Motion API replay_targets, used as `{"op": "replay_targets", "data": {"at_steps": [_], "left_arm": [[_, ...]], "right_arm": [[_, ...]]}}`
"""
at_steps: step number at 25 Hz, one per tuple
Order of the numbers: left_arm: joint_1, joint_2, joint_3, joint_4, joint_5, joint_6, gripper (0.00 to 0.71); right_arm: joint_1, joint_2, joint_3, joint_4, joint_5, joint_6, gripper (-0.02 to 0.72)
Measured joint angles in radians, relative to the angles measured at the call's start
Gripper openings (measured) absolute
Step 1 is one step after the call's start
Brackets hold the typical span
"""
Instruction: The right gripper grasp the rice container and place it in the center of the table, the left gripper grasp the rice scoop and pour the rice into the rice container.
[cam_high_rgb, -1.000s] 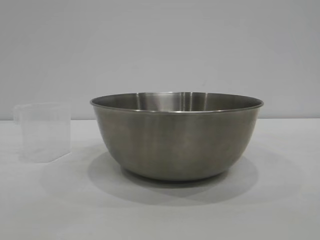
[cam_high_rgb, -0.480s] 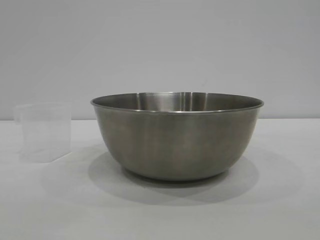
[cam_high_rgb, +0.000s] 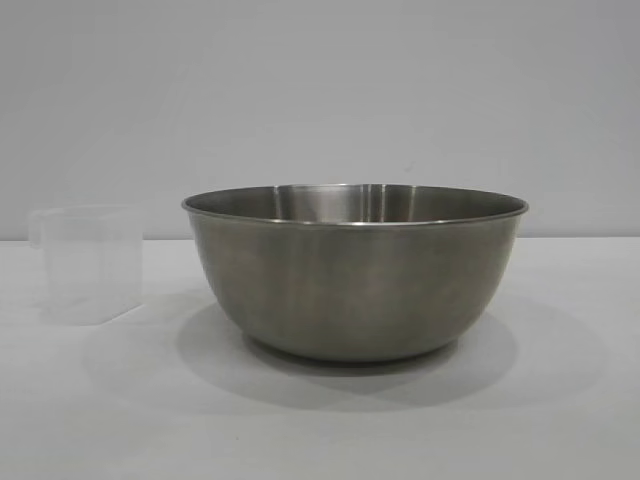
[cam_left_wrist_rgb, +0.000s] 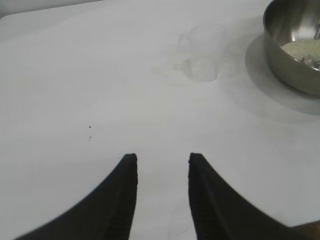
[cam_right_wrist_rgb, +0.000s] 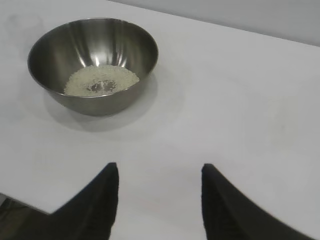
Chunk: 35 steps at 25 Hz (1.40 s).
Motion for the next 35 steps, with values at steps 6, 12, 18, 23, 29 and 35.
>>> {"op": "replay_targets", "data": {"at_steps": [6, 12, 18, 23, 29, 35], "left_arm": [[0.0, 0.0, 0.0, 0.0, -0.002, 0.0, 0.227], [0.0, 0.0, 0.0, 0.0, -0.002, 0.0, 0.227], [0.0, 0.0, 0.0, 0.0, -0.002, 0.0, 0.227], [0.0, 0.0, 0.0, 0.0, -0.002, 0.0, 0.227], [0.0, 0.0, 0.0, 0.0, -0.002, 0.0, 0.227], [0.023, 0.0, 0.0, 0.0, -0.002, 0.0, 0.227]], "right_arm": [[0.0, 0.0, 0.0, -0.144, -0.002, 0.183, 0.356], [0.0, 0.0, 0.0, -0.073, -0.003, 0.087, 0.356], [0.0, 0.0, 0.0, -0.073, -0.003, 0.087, 0.356], [0.0, 0.0, 0.0, -0.073, -0.003, 0.087, 0.356], [0.0, 0.0, 0.0, -0.073, -0.003, 0.087, 0.356], [-0.081, 0.0, 0.0, -0.073, -0.003, 0.087, 0.356]]}}
